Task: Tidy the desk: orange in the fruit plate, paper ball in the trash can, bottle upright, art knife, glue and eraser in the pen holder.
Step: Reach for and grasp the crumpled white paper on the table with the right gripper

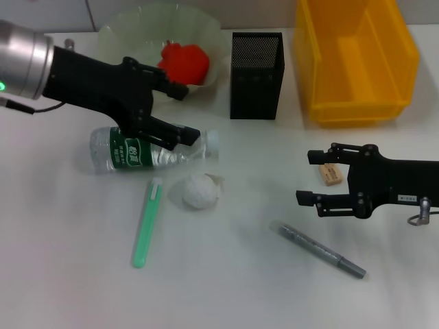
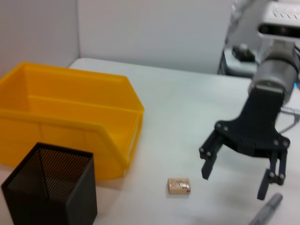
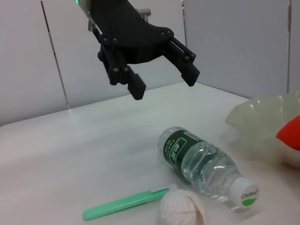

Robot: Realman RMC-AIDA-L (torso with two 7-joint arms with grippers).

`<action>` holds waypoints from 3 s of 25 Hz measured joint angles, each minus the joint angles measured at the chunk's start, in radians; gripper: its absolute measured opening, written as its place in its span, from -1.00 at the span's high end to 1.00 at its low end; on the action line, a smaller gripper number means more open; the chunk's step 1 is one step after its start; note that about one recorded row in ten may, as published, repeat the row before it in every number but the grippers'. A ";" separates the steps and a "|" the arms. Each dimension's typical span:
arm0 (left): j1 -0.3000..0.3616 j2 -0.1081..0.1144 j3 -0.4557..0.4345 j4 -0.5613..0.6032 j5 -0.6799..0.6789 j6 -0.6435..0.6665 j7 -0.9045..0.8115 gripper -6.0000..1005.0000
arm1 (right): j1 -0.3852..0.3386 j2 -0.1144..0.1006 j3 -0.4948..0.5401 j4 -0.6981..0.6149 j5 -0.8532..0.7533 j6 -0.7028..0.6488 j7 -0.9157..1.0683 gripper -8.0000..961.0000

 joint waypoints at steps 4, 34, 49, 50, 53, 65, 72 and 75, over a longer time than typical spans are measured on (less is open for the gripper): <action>-0.001 -0.011 0.073 0.071 0.000 -0.005 0.003 -0.68 | -0.002 0.000 0.005 0.000 0.000 -0.003 0.005 -0.60; -0.007 -0.021 0.371 0.110 0.045 -0.122 0.014 -0.68 | 0.005 -0.005 0.003 -0.001 -0.007 -0.003 0.047 -0.55; 0.106 0.033 -0.164 -0.272 -0.073 0.018 0.333 -0.68 | 0.087 -0.005 -0.007 -0.024 -0.027 -0.020 0.122 -0.53; 0.129 0.043 -0.190 -0.313 -0.091 0.015 0.375 -0.68 | 0.092 -0.006 -0.008 -0.031 -0.033 -0.020 0.138 -0.53; 0.186 0.056 -0.237 -0.390 -0.126 -0.003 0.474 -0.68 | 0.125 -0.004 -0.010 -0.081 -0.088 -0.022 0.229 -0.52; 0.343 0.035 -0.348 -0.529 -0.152 -0.060 0.679 -0.68 | 0.316 0.002 -0.140 -0.277 -0.287 -0.069 0.623 -0.50; 0.349 0.029 -0.347 -0.541 -0.147 -0.074 0.681 -0.68 | 0.477 0.003 -0.231 -0.318 -0.440 -0.099 0.838 -0.49; 0.355 0.024 -0.343 -0.541 -0.145 -0.080 0.684 -0.68 | 0.535 0.005 -0.263 -0.317 -0.482 -0.100 0.913 -0.49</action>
